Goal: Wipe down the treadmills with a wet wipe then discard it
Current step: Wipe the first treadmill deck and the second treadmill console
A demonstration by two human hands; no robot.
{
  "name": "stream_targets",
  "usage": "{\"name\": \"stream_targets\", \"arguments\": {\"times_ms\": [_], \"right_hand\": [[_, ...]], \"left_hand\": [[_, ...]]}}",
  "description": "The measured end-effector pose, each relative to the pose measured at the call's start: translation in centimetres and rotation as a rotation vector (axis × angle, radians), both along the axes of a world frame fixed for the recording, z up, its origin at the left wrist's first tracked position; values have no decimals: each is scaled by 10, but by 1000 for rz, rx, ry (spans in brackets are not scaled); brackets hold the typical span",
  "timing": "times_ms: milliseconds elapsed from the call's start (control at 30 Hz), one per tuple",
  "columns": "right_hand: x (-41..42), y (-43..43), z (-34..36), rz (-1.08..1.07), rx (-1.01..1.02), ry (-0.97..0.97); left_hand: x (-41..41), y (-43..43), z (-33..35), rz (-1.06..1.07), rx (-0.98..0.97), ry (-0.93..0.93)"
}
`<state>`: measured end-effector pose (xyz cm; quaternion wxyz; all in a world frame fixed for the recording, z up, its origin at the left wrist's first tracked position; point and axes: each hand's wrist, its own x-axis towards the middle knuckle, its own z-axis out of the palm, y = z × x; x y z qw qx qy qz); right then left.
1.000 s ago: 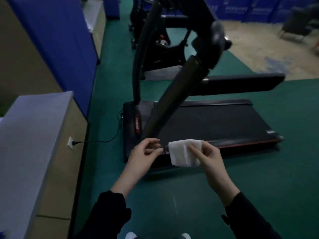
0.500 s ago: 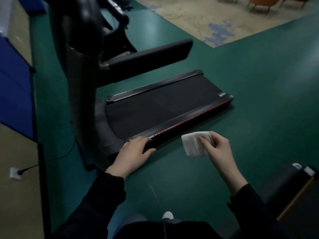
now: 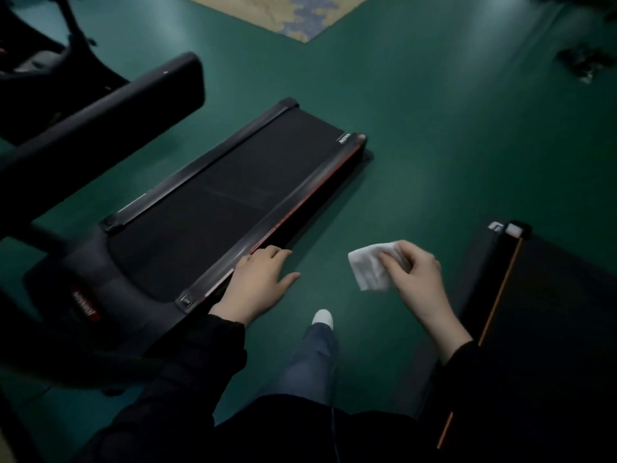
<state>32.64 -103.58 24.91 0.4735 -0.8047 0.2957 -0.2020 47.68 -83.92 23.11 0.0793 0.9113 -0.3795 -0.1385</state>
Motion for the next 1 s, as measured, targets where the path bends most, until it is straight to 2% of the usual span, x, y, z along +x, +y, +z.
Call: {"name": "stream_targets", "arguments": {"times_ms": [333,533,667,1000], "right_hand": [[114,-120,2,57,-111,58],[161,-189,9,33,-77,59],[205,-230,4,112,-67,76],[345,-363,1,483,-12,95]], "left_hand": [[108,-119,-12,87,-21,62],[154,-175,-7,145,2,118],[177,-207,-9,197,13,149],[235,-297,-13,640,-33,137]]}}
